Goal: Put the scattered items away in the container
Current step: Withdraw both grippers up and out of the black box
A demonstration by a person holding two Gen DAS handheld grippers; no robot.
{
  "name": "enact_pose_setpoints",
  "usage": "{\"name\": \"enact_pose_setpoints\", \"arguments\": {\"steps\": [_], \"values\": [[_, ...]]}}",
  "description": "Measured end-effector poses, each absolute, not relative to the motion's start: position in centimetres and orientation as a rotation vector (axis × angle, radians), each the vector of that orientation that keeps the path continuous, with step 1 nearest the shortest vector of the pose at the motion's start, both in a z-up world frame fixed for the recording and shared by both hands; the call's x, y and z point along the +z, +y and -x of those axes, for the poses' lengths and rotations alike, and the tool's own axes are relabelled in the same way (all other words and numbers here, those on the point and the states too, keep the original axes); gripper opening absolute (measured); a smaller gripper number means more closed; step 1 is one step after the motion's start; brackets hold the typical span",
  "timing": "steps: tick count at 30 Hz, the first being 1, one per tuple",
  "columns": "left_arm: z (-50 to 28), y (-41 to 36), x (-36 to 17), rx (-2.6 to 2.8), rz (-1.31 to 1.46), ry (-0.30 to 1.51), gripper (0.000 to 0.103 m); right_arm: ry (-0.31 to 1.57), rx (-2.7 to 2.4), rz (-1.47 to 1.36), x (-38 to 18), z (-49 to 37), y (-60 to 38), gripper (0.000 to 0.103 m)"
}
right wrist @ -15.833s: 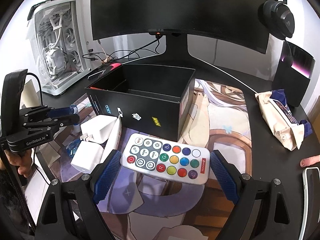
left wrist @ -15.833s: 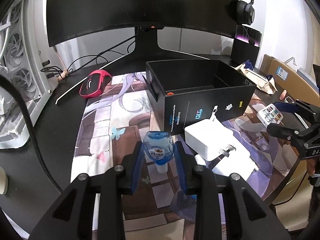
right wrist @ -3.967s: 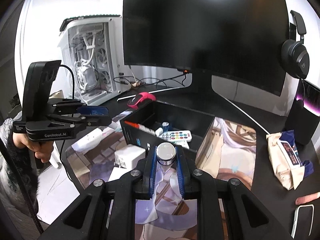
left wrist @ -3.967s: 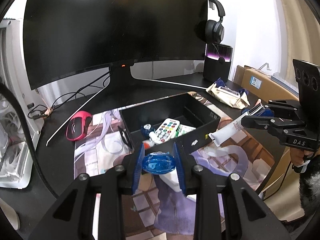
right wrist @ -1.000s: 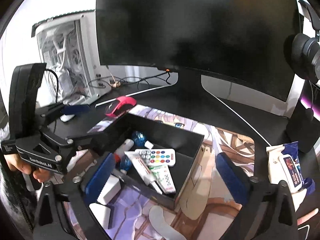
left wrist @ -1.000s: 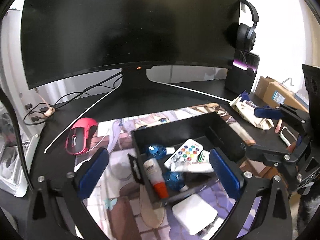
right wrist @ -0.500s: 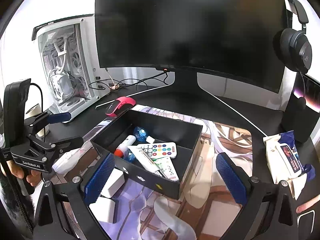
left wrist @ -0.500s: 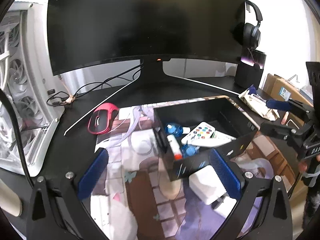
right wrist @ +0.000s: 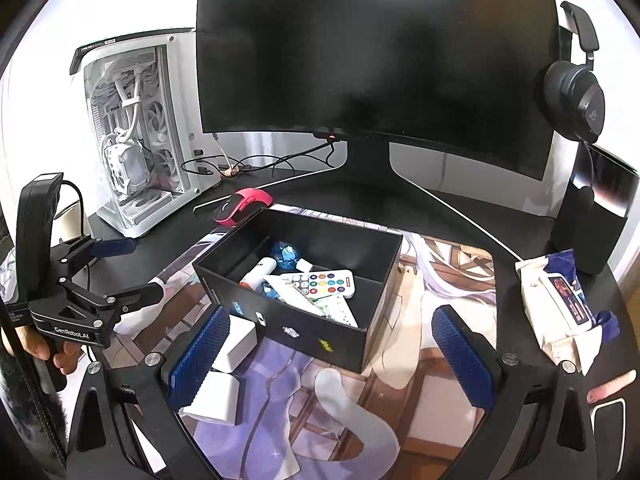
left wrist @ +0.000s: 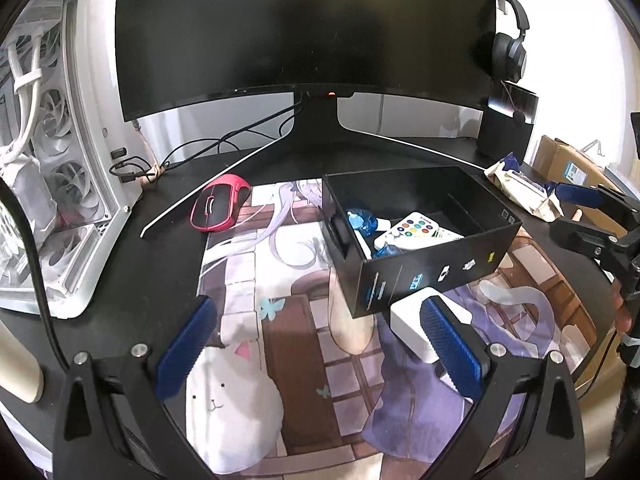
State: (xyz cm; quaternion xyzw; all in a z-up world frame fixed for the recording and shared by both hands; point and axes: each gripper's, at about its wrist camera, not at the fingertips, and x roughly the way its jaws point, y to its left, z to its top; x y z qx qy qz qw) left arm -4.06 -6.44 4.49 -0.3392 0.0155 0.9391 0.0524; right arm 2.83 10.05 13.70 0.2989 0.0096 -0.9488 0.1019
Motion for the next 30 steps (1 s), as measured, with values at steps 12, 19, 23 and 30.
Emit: {"name": "enact_pose_setpoints", "arguments": {"steps": [12,19,23,30], "values": [[3.7,-5.2,3.9,2.824,1.044,0.061,0.102,0.055,-2.802,-0.871,12.9,-4.9,8.9,0.103],[3.8,-5.2,3.6,2.832,1.058,0.083,0.102,0.074,-2.755,-0.882,11.7,-5.5,7.6,0.103],[3.9,-5.4,3.6,2.836,1.064,0.089,0.102,0.076,-2.728,-0.892,11.0,-5.6,6.7,0.103],[3.8,-5.4,3.5,2.834,1.069,0.084,0.102,0.067,-2.693,-0.905,10.0,-5.8,5.6,0.103]]}}
